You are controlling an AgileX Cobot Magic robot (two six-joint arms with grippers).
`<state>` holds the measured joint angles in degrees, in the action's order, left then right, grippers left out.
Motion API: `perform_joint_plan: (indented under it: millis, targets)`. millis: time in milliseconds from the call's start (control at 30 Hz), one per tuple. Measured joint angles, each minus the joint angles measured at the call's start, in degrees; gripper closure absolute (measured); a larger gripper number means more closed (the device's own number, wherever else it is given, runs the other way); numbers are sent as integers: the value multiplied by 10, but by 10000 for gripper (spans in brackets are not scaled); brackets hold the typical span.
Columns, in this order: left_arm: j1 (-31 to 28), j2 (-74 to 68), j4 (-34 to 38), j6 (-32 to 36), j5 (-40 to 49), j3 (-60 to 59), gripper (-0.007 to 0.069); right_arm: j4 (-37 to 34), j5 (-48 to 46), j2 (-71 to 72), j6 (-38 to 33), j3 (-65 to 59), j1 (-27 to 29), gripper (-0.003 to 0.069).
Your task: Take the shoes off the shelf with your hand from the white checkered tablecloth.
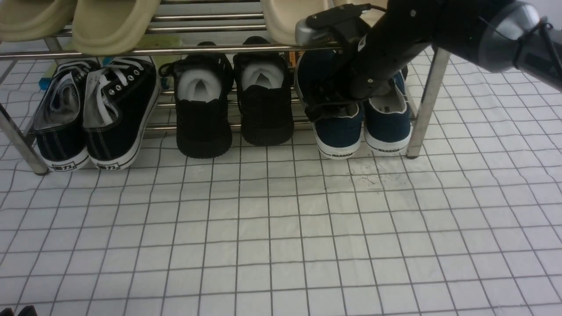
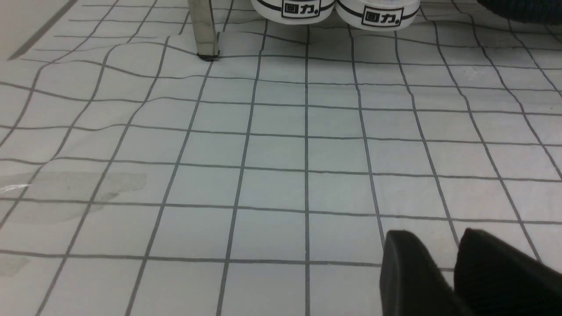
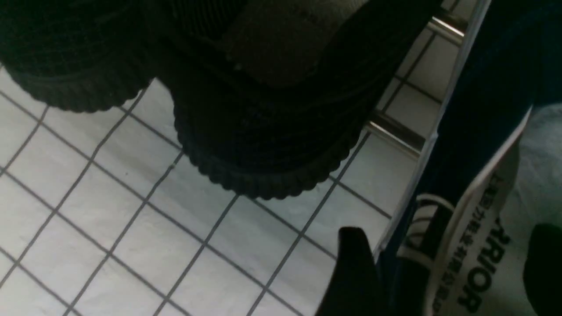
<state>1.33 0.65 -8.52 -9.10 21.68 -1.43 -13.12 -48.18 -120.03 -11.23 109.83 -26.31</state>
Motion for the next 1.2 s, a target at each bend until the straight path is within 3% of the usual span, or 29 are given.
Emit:
perform_joint_plan:
  millis: [133, 233, 300, 333, 400, 467, 1200]
  targets:
    - [0, 0, 0, 0, 0, 0, 427, 1, 19, -18, 0, 1, 0, 227]
    - [0, 0, 0, 0, 0, 0, 427, 2, 34, -26, 0, 3, 0, 310]
    - [0, 0, 0, 0, 0, 0, 427, 0, 34, -26, 0, 3, 0, 405]
    - [0, 0, 0, 0, 0, 0, 427, 0, 34, -26, 0, 3, 0, 416]
    - [0, 0, 0, 0, 0, 0, 427, -1, 33, -24, 2, 3, 0, 578]
    - [0, 0, 0, 0, 0, 0, 427, -1, 27, -20, 2, 3, 0, 616]
    - [0, 0, 0, 0, 0, 0, 410, -4, -243, 129, 33, -9, -20, 613]
